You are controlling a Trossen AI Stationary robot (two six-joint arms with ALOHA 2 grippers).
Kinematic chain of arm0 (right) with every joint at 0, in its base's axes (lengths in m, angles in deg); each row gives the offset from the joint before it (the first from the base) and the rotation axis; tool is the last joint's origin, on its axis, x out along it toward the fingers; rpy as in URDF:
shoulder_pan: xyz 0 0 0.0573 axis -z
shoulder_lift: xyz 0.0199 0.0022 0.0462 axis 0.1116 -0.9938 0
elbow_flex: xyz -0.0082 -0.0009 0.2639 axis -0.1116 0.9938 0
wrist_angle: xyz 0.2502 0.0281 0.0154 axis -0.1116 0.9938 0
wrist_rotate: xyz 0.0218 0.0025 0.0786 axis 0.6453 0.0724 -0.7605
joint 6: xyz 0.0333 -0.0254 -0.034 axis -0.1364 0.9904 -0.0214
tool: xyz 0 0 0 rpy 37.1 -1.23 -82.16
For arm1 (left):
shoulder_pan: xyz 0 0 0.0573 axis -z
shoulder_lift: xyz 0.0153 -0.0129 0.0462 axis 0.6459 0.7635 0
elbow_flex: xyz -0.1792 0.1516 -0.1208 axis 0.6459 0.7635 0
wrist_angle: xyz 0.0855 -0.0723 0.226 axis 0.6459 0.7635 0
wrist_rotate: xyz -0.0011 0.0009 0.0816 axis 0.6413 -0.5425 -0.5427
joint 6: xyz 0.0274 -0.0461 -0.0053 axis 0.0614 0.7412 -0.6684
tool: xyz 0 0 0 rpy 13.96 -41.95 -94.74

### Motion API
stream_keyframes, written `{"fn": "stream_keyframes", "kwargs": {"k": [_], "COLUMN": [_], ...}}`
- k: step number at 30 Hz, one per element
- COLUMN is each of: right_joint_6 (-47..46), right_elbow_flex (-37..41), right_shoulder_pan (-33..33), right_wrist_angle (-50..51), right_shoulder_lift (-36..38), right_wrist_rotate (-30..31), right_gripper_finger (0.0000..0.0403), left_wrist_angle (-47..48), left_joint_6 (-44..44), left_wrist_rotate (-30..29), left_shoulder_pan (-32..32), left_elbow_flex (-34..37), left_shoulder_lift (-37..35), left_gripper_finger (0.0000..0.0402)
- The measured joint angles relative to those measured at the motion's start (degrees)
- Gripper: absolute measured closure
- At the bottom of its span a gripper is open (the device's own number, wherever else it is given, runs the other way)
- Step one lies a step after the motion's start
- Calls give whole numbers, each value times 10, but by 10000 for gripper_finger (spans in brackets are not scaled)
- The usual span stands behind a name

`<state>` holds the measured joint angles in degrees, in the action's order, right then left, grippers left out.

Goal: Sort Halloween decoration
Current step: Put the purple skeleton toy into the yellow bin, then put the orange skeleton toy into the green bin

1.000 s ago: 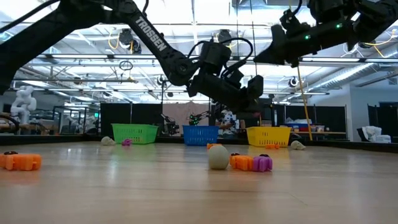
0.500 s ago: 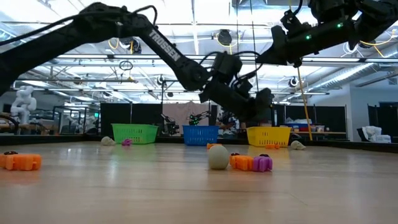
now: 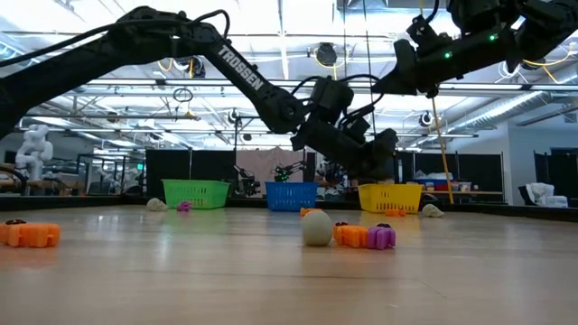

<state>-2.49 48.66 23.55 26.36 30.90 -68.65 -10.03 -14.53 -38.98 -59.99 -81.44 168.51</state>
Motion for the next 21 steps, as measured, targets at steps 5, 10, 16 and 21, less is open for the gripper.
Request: {"fn": "stream_keyframes", "kwargs": {"k": [5,10,16,21], "right_joint_6": [2,4,7,5], "right_elbow_flex": [0,0,0,0], "right_shoulder_pan": [0,0,0,0], "right_wrist_angle": [5,7,19,33], "right_shoulder_lift": [0,0,0,0], "right_wrist_rotate": [0,-1,-1,-1], "right_gripper_finger": [403,403,403,403], "left_wrist_angle": [14,77,185,278], "left_joint_6": [-17,-87,-202,-258], "left_wrist_rotate": [21,2,-36,-42], "left_shoulder_pan": [-2,0,21,34], "left_elbow_flex": [0,0,-1,16], "left_shoulder_lift": [-18,-65,-135,-171], "left_gripper_finger": [278,324,395,400]}}
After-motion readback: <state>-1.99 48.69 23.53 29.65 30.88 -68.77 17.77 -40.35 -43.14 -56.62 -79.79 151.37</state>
